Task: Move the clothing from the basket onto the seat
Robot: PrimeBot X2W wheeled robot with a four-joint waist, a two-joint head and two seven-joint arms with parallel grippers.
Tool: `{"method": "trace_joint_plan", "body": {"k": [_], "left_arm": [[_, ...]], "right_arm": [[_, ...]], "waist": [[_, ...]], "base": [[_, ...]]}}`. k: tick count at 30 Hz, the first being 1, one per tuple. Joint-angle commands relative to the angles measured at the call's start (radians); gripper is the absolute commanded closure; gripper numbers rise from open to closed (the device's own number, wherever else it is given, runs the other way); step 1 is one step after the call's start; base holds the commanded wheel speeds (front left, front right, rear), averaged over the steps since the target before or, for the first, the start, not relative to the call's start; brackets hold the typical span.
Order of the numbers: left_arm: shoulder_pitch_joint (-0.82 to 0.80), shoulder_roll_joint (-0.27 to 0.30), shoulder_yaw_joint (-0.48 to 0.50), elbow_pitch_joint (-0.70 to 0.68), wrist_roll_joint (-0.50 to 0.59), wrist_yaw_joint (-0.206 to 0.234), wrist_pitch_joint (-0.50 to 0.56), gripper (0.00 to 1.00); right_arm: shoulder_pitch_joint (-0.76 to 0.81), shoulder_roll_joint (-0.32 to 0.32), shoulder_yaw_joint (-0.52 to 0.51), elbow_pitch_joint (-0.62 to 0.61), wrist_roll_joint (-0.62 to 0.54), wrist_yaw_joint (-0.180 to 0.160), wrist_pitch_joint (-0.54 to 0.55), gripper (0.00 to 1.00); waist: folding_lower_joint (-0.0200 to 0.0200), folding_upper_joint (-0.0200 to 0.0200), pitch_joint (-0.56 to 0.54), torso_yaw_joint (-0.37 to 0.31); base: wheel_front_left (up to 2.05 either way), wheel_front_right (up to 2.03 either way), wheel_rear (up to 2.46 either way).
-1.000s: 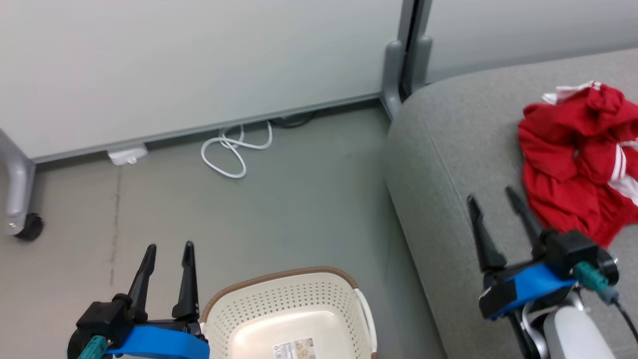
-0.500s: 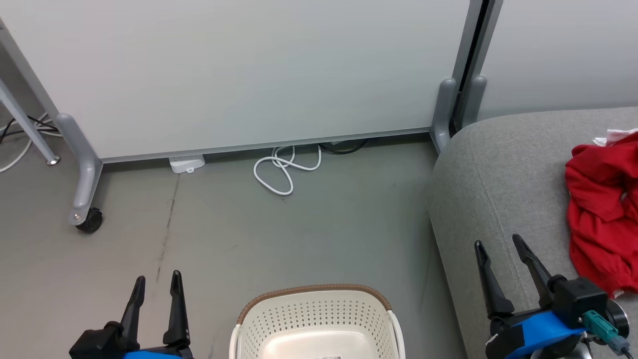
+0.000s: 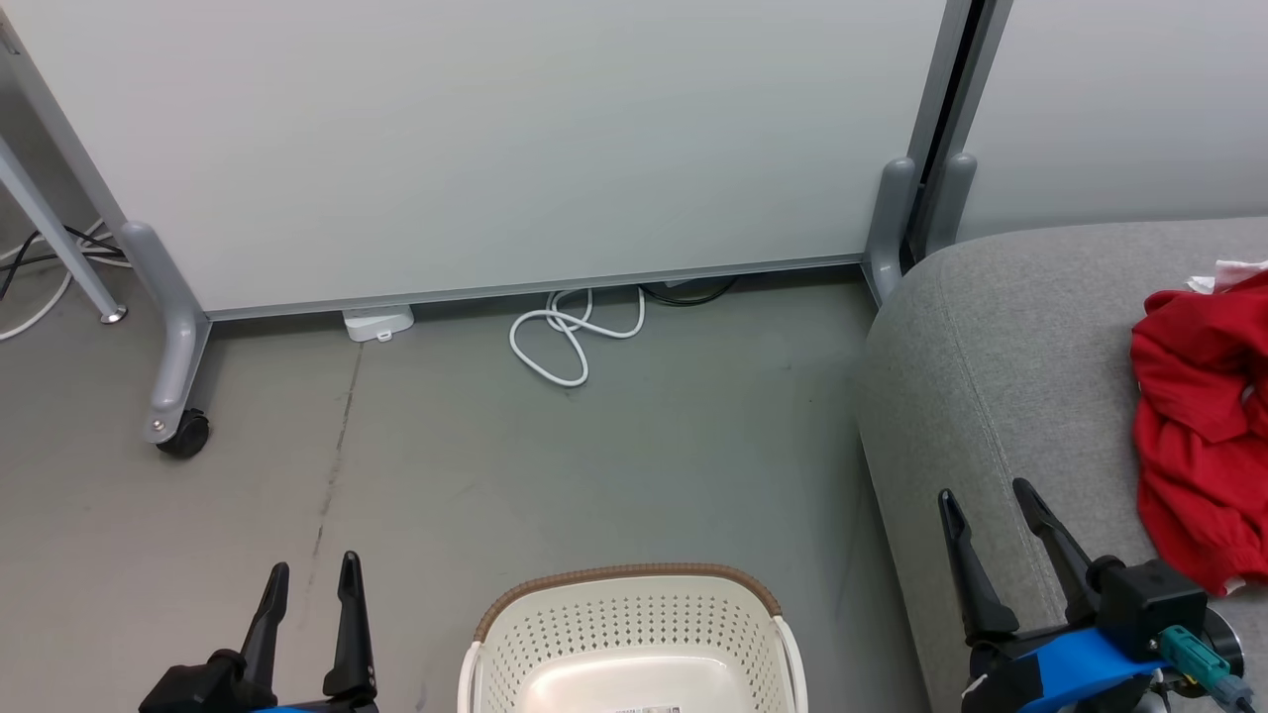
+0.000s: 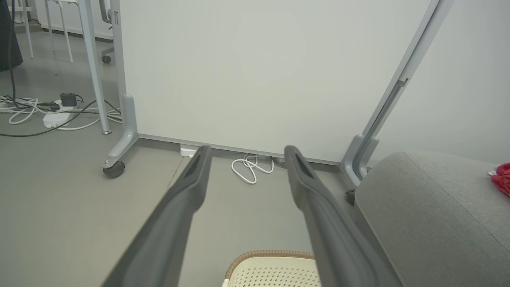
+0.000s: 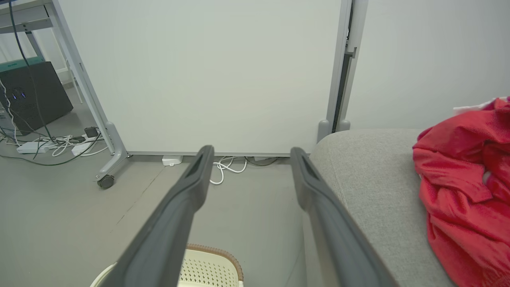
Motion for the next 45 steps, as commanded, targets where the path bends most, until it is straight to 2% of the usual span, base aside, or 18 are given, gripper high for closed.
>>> {"method": "trace_joint_plan", "body": {"k": [1,10,11,15,29,45], "left_arm": [[-0.004,0.001,0.004,0.001,0.002,-0.003,-0.002,0.0],[-0.014,-0.003,0.006,0.013,0.009,-0.009,-0.002,0.0],[-0.001,-0.005,0.007,0.016,0.008,-0.003,0.0,1.0],[0.014,-0.014,0.007,0.052,0.005,-0.003,0.007,1.0],[-0.025,-0.019,0.034,0.037,-0.235,-0.004,0.077,1.0],[-0.062,-0.025,0.057,0.022,-0.466,-0.006,0.142,1.0]], "right_arm": [[0.01,0.002,0.002,-0.005,0.003,0.0,0.003,0.0],[0.007,0.002,0.011,-0.008,0.018,0.0,0.001,0.0],[0.0,0.0,0.011,0.001,0.01,0.0,0.004,1.0],[0.009,0.001,0.012,0.039,0.012,0.0,0.008,1.0],[-0.018,-0.01,0.003,0.061,0.303,0.0,0.036,1.0],[-0.046,-0.017,-0.011,0.083,0.577,0.0,0.067,1.0]], "waist": [[0.0,-0.0001,0.001,-0.001],[0.0,-0.0001,0.005,-0.009],[0.0,-0.0001,0.005,-0.009],[0.0001,-0.0001,0.005,-0.01],[0.0001,-0.0001,0.004,-0.012],[0.0001,-0.0001,0.003,-0.014]], "base": [[0.0,0.0,0.0],[0.0,0.0,0.0],[0.0,0.0,0.0],[0.0,0.0,0.0],[0.0,0.0,0.0],[0.0,0.0,0.0]]}}
